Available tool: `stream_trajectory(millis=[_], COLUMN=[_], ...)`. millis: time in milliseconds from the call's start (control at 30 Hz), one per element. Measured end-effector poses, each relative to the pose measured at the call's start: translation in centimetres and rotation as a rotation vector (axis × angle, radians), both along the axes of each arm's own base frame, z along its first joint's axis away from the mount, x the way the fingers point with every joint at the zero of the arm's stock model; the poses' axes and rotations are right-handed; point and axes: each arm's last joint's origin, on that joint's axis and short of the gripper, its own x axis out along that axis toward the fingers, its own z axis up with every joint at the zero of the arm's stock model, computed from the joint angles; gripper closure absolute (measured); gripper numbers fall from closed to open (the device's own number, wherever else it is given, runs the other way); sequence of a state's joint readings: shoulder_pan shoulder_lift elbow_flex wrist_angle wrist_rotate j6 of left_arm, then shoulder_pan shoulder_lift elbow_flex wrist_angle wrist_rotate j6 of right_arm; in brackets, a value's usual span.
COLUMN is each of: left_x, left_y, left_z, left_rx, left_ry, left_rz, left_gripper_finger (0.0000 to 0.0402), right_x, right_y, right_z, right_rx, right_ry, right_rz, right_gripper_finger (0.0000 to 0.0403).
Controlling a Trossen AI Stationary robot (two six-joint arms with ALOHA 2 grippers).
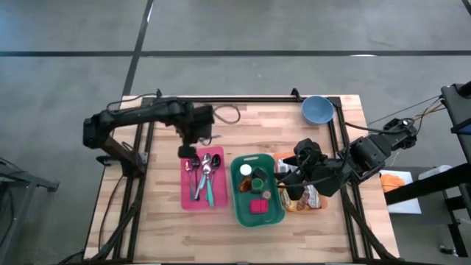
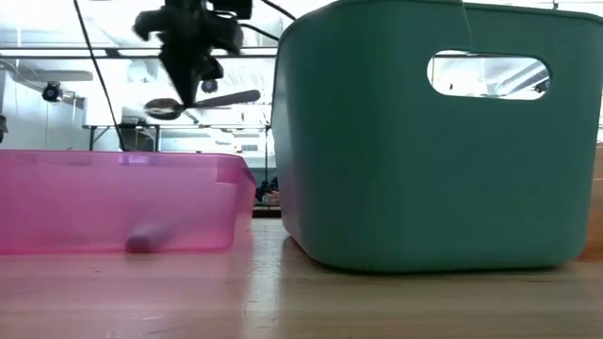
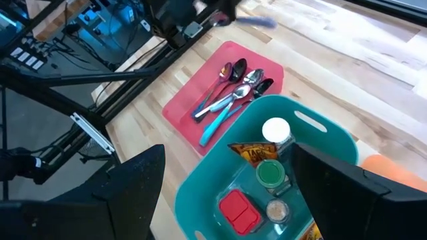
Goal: Pick & Place Food Item
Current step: Put the purple spoon into the pink bin
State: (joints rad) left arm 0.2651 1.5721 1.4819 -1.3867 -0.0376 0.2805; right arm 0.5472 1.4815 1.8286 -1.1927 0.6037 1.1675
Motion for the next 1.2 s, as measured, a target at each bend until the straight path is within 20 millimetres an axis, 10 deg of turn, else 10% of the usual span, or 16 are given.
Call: stream_trajectory(millis=[633,1200], left_x=[-1.1,-1.1], left_y=[-10.4,-11.5], left_z=[-5.8,-10.1], left_rx=[0.085,0.357], left_ry=[0.011,0.054], left_rz=[-0.882,-1.512], left_gripper_finger=[0.0401,0.0401], right_x=[0.4,0.4], right_y=[0.2,0.3], right_z=[-0.1,-0.1], right_rx=[0.016,0.068], right_ry=[-0.013,-0.022], right_rz=[-0.007,-0.038], right_gripper_finger=[0.0084,0.0084])
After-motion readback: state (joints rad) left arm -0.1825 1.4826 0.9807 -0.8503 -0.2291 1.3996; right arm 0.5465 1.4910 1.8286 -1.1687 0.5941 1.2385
